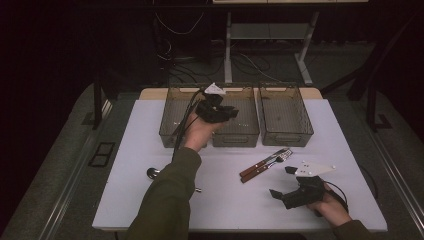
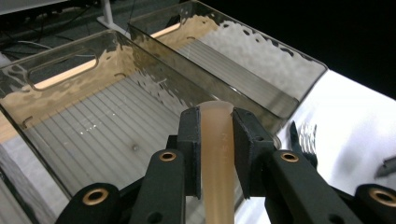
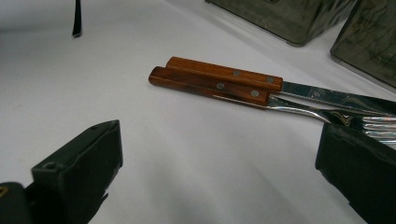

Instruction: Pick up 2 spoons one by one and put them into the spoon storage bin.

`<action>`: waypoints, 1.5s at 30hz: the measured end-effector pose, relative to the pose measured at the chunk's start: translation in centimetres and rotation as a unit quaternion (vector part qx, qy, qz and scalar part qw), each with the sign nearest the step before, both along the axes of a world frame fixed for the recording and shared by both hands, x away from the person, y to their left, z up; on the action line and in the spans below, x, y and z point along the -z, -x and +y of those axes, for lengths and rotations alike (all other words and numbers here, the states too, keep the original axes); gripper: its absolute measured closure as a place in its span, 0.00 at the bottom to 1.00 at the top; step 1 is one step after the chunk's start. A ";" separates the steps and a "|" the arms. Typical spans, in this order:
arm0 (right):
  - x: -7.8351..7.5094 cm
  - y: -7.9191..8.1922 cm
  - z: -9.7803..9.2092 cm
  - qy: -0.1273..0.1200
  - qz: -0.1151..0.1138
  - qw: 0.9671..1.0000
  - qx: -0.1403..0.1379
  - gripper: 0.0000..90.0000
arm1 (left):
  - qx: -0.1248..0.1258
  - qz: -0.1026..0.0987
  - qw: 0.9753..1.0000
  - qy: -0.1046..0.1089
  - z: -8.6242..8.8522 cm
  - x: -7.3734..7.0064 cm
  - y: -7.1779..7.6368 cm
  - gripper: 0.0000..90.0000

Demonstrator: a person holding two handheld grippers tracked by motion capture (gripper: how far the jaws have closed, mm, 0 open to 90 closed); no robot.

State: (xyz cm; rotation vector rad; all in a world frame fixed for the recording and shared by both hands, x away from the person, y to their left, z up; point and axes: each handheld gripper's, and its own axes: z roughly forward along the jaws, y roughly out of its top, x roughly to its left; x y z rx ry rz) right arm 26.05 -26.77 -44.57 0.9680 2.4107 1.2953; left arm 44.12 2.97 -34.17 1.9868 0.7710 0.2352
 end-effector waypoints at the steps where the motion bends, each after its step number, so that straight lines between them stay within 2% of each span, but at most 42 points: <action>1: 0.0 0.0 0.0 0.000 0.001 1.000 -0.001 0.01 | 0.001 0.001 1.000 0.002 -0.1 0.0 -0.2 0.81; 6: 0.0 0.0 0.1 -0.002 0.000 1.000 -0.001 0.01 | -0.004 -0.002 1.000 -0.003 -0.9 0.4 -1.3 0.81; 10: 0.0 0.0 0.1 -0.004 -0.001 1.000 -0.003 0.01 | -0.018 -0.001 1.000 0.001 -1.5 1.0 -2.2 0.81; 17: -0.1 0.1 0.1 -0.006 -0.003 1.000 -0.003 0.01 | -0.045 0.004 0.999 -0.022 -2.2 1.7 -3.6 0.81; 18: -0.1 0.1 0.1 -0.006 -0.003 1.000 -0.004 0.01 | -0.054 0.004 0.998 -0.018 -2.4 1.9 -3.7 0.80; 19: -0.1 0.1 0.1 -0.006 -0.002 1.000 -0.004 0.01 | -0.053 0.005 0.998 -0.028 -2.4 2.0 -3.9 0.80; 20: -0.1 0.1 0.1 -0.006 -0.002 1.000 -0.005 0.01 | -0.061 0.010 0.998 -0.024 -2.5 2.2 -3.9 0.80; 21: -0.1 0.1 0.1 -0.006 -0.003 1.000 -0.005 0.01 | -0.059 0.007 0.998 -0.031 -2.5 2.3 -4.1 0.80; 26: -0.2 0.2 0.1 -0.006 -0.003 1.000 -0.008 0.01 | -0.071 0.022 0.996 -0.046 -2.5 3.1 -4.7 0.80; 31: -0.2 0.2 0.1 -0.007 -0.001 1.000 -0.008 0.01 | -0.083 0.027 0.995 -0.046 -2.6 3.6 -4.9 0.80; 33: -0.2 0.2 0.1 -0.008 -0.002 1.000 -0.008 0.01 | -0.088 0.026 0.995 -0.045 -2.7 3.8 -5.0 0.79; 34: -0.2 0.2 0.1 -0.008 -0.002 1.000 -0.008 0.01 | -0.092 0.025 0.994 -0.046 -2.7 3.8 -5.0 0.74; 37: -0.2 0.2 0.1 -0.008 -0.002 1.000 -0.008 0.01 | -0.090 0.018 0.994 -0.053 -2.7 3.7 -4.8 0.65; 39: -0.2 0.2 0.1 -0.007 -0.002 1.000 -0.008 0.01 | -0.083 0.018 0.995 -0.048 -2.7 3.5 -4.8 0.60; 41: -0.2 0.2 0.1 -0.007 -0.002 1.000 -0.008 0.01 | -0.071 0.014 0.996 -0.055 -2.4 3.3 -4.7 0.56; 45: -0.2 0.2 0.1 -0.005 -0.002 1.000 -0.008 0.01 | -0.056 0.010 0.997 -0.050 -2.2 2.6 -4.0 0.51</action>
